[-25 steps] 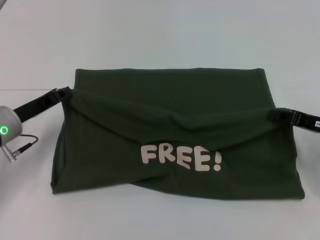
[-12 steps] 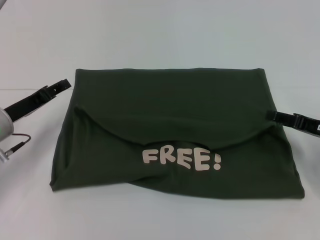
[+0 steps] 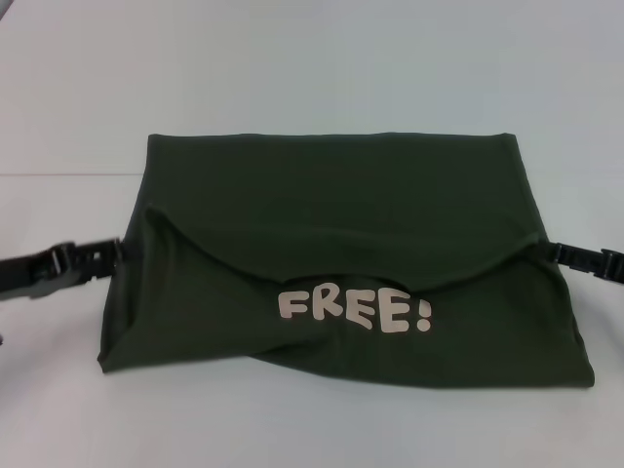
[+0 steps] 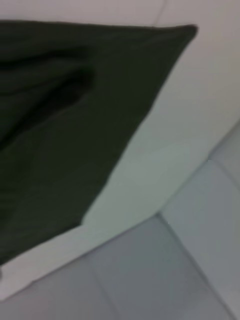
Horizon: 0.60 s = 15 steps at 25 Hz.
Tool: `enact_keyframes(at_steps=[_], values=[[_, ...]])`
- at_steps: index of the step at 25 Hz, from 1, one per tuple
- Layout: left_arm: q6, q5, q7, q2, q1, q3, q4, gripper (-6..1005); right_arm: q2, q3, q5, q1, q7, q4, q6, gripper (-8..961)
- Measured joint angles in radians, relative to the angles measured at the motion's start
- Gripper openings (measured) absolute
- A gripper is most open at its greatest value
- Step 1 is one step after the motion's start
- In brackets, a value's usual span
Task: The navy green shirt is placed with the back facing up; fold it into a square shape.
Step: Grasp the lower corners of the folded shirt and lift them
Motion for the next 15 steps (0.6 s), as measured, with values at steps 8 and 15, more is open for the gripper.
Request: enact_keyframes(at_steps=[8,15], values=[[0.029,0.266,-0.013,0.011,-0.051,0.009,0.038,728,0.003,-0.001,0.006,-0.017,-0.05,0.005,-0.069,928],[-0.044,0.3,-0.012,-0.008,-0.061,0.011,0.037,731,0.007,-0.005,0.005,-0.023,-0.057,0.007,-0.068,925]])
